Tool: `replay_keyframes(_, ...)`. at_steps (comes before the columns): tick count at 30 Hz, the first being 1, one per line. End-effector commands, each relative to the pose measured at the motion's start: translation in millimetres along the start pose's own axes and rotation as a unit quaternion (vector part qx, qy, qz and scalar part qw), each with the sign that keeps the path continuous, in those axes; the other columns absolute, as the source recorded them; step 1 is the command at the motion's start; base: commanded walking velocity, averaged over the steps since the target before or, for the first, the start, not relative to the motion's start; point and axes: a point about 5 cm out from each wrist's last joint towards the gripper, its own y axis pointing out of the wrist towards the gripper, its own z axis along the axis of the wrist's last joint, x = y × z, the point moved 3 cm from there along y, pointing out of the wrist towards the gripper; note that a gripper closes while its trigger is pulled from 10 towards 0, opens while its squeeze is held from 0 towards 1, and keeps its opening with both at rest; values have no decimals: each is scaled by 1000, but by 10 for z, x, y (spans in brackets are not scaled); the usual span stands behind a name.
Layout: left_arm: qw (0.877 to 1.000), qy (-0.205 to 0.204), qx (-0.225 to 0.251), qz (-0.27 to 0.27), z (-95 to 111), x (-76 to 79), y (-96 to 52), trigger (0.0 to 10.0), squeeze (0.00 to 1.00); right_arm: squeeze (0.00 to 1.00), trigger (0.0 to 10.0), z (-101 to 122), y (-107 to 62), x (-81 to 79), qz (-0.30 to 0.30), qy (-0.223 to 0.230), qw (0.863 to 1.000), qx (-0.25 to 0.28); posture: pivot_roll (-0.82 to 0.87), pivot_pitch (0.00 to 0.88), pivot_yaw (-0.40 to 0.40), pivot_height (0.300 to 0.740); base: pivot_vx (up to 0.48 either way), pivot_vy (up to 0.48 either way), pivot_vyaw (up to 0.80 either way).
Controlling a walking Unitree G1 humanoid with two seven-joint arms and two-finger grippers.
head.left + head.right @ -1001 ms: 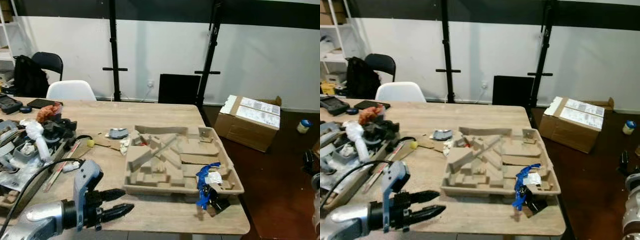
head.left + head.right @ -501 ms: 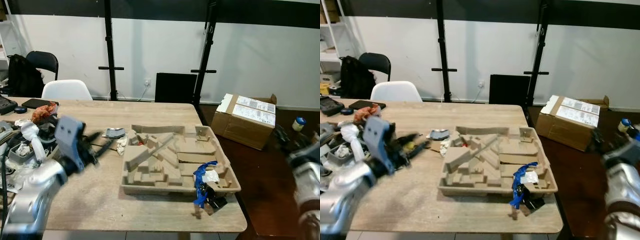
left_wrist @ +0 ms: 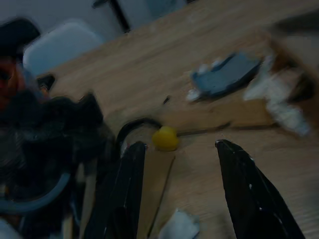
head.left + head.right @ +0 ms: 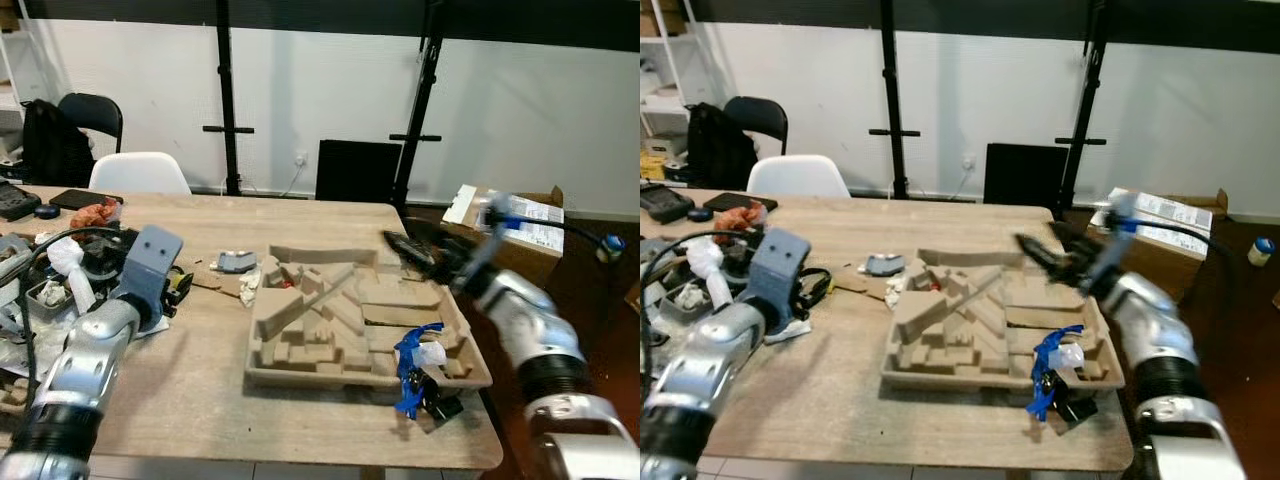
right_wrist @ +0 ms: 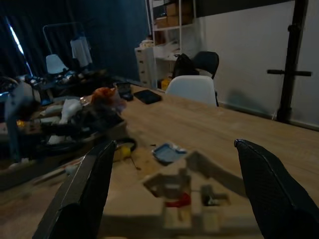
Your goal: Picking trash to rubbish bin
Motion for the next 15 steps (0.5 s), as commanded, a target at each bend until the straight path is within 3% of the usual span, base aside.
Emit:
replay_keyframes(1,1000,9,-30,2,-103,61,66,10000,0,0,10000,4,83,-35,1,-2,1000,-6,111,0,-49,740,0,0,0)
replay_keyframes(4,998,23,-55,15,-178,53,107,10000,0,0,10000,-49,138,-108,9,7,1000,-15,108,0,-45,740,0,0,0)
replay_keyframes(5,997,16,-65,24,-212,48,115,10000,690,0,10000,-77,155,-154,17,6,1000,-20,104,0,-41,740,0,0,0)
replay_keyframes(6,997,12,-73,38,-235,38,124,10000,1000,0,10000,-105,168,-199,24,7,999,-26,102,0,-40,740,0,0,0)
replay_keyframes(10,995,-10,-85,58,-260,57,140,10000,1000,0,10000,-145,192,-320,47,8,998,-40,101,0,-38,740,0,0,0)
replay_keyframes(11,992,-12,-92,80,-278,41,156,10000,851,0,10000,-191,197,-481,94,-1,993,-68,98,0,-36,740,0,0,0)
replay_keyframes(13,991,-12,-97,93,-291,26,159,10000,851,0,10000,-227,195,-576,123,-8,989,-85,93,0,-32,740,0,0,0)
replay_keyframes(14,989,-18,-104,104,-312,12,156,10000,0,0,10000,-279,190,-672,151,-16,983,-105,93,0,-32,740,0,0,0)
replay_keyframes(15,987,-23,-109,117,-336,-8,155,10000,0,0,10000,-329,182,-752,174,-21,977,-123,94,0,-32,740,0,0,0)
